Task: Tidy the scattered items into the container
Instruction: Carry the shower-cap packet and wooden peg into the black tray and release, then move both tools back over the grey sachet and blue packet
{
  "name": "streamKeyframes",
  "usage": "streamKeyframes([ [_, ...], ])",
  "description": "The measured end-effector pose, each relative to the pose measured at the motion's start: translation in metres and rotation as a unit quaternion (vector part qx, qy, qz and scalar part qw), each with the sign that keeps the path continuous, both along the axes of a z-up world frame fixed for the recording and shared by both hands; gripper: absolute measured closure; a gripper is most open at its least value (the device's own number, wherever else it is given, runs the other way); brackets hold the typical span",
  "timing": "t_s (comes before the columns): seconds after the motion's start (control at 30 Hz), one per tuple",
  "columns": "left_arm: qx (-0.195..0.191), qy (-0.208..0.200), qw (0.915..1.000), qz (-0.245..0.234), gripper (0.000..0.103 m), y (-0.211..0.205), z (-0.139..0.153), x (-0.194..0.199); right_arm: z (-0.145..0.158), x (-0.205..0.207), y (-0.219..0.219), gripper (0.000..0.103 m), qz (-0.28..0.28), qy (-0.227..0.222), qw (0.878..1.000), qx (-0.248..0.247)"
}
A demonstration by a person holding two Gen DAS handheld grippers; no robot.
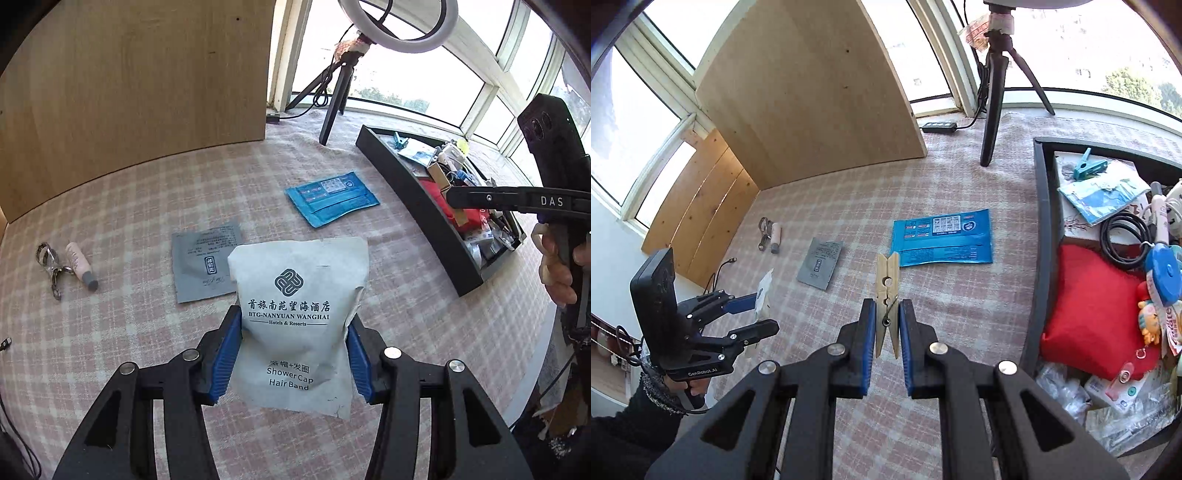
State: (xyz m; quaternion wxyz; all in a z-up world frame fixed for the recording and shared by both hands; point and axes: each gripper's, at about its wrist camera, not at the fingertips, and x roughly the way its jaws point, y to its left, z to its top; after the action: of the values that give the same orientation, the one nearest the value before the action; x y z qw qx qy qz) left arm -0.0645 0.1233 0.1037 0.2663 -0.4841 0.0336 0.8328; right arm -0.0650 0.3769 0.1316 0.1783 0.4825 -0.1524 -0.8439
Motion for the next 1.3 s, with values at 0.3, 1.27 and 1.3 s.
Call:
streamKeyframes([
  [0.3, 0.040, 0.043, 0.9936, -0.096, 0.053, 0.150, 0.036, -0.046, 0.034, 0.015, 0.148, 0.090, -0.165, 0.005, 0.982, 0.092],
  [1.27, -0.018, 0.094, 0.9952, -0.019, 0.037, 0.075, 0.040, -0.097, 0.043, -0.011, 0.135, 0.060, -0.153, 0.028, 0.983, 0.094],
  [1.3, -0.029, 0.093, 0.9953, 0.001, 0.037, 0.053, 0.035, -0.096, 0.041, -0.016, 0.120, 0.060, -0.132, 0.028, 0.986, 0.096],
])
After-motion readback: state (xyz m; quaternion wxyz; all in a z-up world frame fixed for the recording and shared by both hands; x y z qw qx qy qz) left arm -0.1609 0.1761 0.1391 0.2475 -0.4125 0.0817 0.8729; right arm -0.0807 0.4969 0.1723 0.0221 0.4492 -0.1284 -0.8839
